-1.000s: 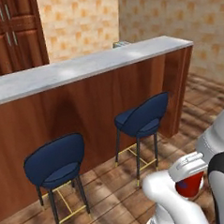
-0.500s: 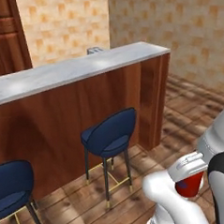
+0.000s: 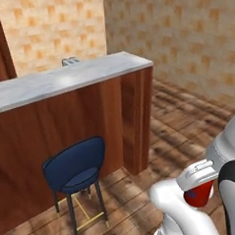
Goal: Four empty soda cans are scattered around the kitchen. Gather all the cans and cluster them next to the stove for recycling.
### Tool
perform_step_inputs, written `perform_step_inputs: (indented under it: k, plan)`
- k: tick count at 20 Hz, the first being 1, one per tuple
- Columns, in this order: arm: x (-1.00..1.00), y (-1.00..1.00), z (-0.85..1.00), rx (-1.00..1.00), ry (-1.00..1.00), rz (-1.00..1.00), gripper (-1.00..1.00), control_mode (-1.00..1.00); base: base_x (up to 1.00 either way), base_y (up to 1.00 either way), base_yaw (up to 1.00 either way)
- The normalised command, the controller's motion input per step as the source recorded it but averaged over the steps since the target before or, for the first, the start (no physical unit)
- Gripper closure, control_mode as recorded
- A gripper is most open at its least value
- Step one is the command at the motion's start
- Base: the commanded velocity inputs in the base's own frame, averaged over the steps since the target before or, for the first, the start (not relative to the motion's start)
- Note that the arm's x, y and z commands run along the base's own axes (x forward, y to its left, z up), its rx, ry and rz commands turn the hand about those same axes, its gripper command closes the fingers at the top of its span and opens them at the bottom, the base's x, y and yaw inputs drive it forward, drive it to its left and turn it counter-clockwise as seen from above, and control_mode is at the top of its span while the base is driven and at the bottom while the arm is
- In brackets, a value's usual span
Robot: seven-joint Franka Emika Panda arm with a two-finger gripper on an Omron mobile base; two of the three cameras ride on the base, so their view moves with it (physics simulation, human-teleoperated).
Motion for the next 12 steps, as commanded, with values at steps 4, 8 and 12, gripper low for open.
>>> perform_step_inputs:
  k: [4,8,12]
  plan:
    - [0.0,0.0,0.0,0.0,0.0,0.0,1.0,1.0,0.83,-1.0,0.04]
    - [0.0,0.0,0.0,0.0,0.0,0.0,1.0,1.0,0.79,-1.0,0.04]
    - [0.0,0.0,0.0,0.0,0.0,0.0,1.0,1.0,0.77,-1.0,0.04]
